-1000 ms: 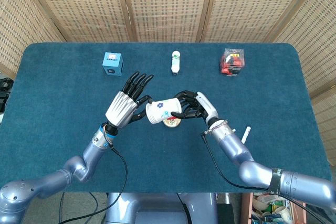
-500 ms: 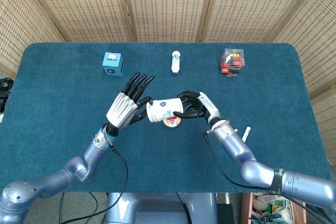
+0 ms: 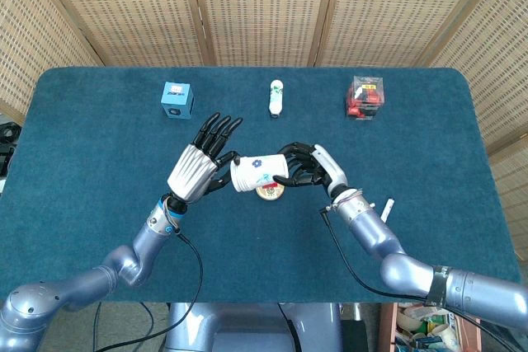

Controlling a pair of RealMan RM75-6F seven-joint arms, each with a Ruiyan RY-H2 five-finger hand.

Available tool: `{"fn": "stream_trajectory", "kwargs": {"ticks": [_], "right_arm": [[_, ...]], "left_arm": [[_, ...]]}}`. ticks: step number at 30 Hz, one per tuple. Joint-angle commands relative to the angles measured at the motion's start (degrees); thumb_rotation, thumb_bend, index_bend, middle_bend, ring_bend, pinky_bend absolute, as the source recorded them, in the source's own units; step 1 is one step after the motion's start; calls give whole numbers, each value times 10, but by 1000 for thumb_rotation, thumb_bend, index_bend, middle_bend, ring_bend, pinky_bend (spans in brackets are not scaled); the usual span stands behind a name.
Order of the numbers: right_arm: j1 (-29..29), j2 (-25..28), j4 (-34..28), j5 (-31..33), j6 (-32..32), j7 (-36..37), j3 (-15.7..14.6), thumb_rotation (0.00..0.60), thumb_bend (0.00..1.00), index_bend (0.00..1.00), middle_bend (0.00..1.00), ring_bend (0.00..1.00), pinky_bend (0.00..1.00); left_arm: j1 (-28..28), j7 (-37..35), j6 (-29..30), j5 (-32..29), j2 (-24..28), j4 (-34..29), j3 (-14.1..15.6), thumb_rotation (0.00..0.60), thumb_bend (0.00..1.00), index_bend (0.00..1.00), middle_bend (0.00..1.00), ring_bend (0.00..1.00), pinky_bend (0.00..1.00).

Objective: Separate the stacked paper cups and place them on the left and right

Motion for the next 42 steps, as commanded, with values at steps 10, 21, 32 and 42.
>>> {"fn": "stream_trajectory", "kwargs": {"ticks": [10,21,32,42], "right_arm": [[-11,14,10,-7,4,12,6,600,448,572,615,480,603],[-41,45,48,-24,7,17,-3,600,448,572,616,480,603],[-54,23,120,-143,99,-119,-96,600,448,572,617,480,603],[-58,-38,234,-231,158,-238,-161,600,448,572,613,480,603]], "left_arm": [[8,1,5,-10,15,-15,-1,600,530,655,0,0,0],[31,-5,21,-15,67,-34,0,600,530,666,0,0,0],[58,-19,-40,-23,165,-7,37,600,531,667,0,0,0],[58,12,-214,-44,265,-22,94,600,532,676,0,0,0]]}}
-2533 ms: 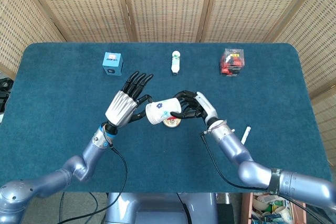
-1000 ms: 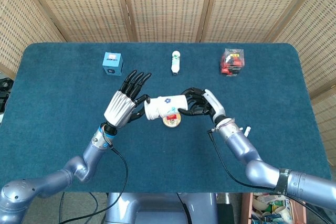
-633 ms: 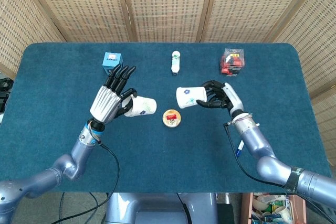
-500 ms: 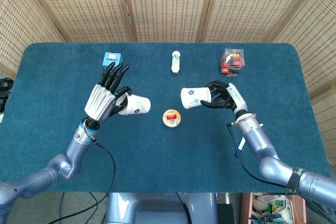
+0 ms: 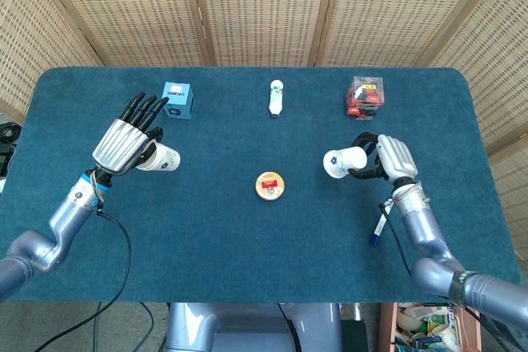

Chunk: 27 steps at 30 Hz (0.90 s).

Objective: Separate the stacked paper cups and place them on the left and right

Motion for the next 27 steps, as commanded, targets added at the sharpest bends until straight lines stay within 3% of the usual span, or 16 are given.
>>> {"fn": "stream_trajectory", "kwargs": {"ticks": [1,6,8,9,11,13,14,17,23,27], "right_arm": [[-3,-28,43,-28,20,-39,-23,600,448,572,613,480,603],[-5,-43,80,-51,33,-80,-34,600,448,572,609,479,603],[-6,-42,84,-56,33,-89,-36,600,434,531,539,474,591],[-6,-40,85,-61,32,-95,-39,600,373,443,454,446,557],[-8,-27,80,-73,33,-123,-50,600,231,232,259,331,445],[-10,-17,65,-70,35,-139,-51,600,127,76,87,181,317],[-13,-10,55,-70,40,-149,-51,600,86,31,29,114,257],[-25,7,24,-78,69,-164,-48,600,22,3,0,36,175],[-55,36,-11,-119,108,-154,-57,600,0,2,0,5,128],[-92,60,-29,-170,157,-124,-72,600,0,3,0,4,105]], "left_arm": [[0,21,-73,-22,40,-23,22,600,531,676,0,0,0],[0,47,-107,-40,36,-27,22,600,531,676,0,0,0],[0,50,-112,-43,32,-24,21,600,531,632,0,0,0],[0,51,-115,-46,31,-23,21,600,524,570,0,0,0],[-1,60,-132,-53,32,-26,22,600,410,239,0,0,0],[-1,66,-139,-57,37,-35,21,600,268,39,0,0,0],[-1,70,-142,-60,41,-42,21,600,223,2,0,0,0],[4,70,-134,-69,58,-70,13,600,205,0,0,0,0],[24,46,-92,-83,97,-131,-9,600,205,0,0,0,0],[62,17,-24,-89,142,-203,-23,600,205,0,0,0,0]]}}
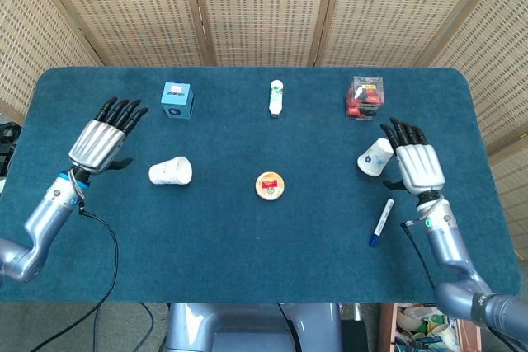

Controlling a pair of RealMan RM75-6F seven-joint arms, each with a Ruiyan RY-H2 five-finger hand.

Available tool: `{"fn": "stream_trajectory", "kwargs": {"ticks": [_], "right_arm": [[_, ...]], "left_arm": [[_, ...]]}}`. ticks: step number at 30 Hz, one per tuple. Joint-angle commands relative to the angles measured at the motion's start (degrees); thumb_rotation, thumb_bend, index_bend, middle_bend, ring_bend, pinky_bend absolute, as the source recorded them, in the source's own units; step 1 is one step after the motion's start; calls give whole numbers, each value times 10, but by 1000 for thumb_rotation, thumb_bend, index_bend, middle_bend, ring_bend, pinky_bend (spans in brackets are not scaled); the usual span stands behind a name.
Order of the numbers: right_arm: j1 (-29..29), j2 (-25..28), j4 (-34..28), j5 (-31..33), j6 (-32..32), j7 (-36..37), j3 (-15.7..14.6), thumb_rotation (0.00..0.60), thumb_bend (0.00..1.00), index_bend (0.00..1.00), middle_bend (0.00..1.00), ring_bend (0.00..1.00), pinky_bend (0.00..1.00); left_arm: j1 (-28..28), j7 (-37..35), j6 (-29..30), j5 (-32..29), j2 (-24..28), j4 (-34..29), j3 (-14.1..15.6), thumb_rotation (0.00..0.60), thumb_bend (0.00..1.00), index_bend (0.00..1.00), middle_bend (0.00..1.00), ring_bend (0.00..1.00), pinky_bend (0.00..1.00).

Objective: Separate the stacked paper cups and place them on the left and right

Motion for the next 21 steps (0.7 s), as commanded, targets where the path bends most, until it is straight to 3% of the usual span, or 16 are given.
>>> {"fn": "stream_trajectory", "kwargs": {"ticks": [1,5,10,21], "right_arm": [[-41,25,-19,-56,54,33,-18,600,0,2,0,3,98],[-114,33,-27,-148,160,85,-58,600,0,3,0,0,49],[-179,-4,13,-219,259,76,-91,600,0,3,0,0,0],[-256,-23,44,-287,354,93,-113,600,0,3,0,0,0]], "left_arm": [[42,-26,63,-8,48,-73,-13,600,205,0,0,0,0],[130,-29,150,-24,82,-155,6,600,198,0,0,0,0],[213,-8,249,-41,56,-200,19,600,73,0,0,0,0],[306,5,308,-11,61,-246,72,600,57,0,0,0,0]]}}
